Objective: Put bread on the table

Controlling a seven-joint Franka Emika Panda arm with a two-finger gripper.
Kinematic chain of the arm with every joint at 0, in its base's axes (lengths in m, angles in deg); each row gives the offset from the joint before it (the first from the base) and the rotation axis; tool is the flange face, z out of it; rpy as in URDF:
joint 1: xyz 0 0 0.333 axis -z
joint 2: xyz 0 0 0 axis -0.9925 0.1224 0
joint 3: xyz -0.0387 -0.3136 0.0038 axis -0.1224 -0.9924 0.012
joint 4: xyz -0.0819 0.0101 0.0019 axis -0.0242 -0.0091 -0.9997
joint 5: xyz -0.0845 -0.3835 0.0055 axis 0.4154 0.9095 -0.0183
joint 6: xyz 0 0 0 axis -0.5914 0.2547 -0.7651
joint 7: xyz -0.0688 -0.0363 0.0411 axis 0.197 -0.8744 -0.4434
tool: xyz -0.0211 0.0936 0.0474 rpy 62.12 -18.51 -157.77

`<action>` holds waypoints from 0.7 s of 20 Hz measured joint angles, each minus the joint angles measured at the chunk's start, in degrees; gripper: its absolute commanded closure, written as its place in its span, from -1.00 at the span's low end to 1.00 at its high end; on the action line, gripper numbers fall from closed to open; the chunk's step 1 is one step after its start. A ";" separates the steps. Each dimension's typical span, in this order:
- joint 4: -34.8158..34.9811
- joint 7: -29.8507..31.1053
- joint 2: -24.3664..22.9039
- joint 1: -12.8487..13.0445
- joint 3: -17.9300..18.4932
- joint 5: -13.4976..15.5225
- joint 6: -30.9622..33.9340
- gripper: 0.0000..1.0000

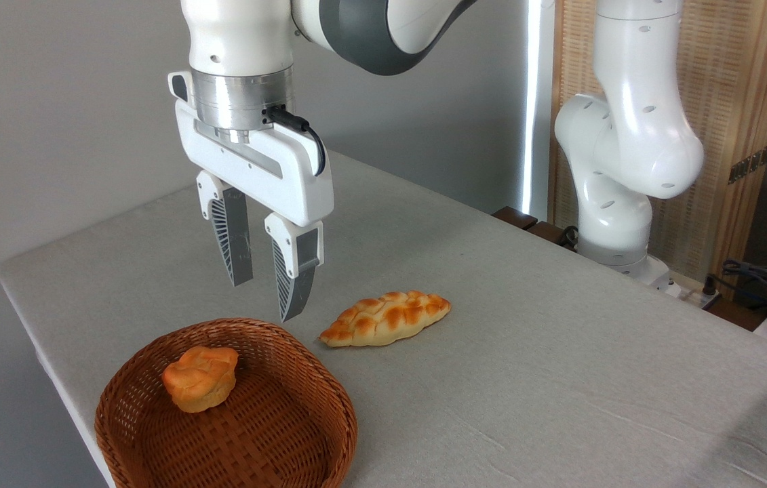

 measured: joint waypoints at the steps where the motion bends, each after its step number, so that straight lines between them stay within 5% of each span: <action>1: -0.01 0.00 0.00 0.00 0.00 0.01 0.00 -1.00; 14: -0.03 -0.43 0.38 0.39 0.07 0.01 -0.02 -1.00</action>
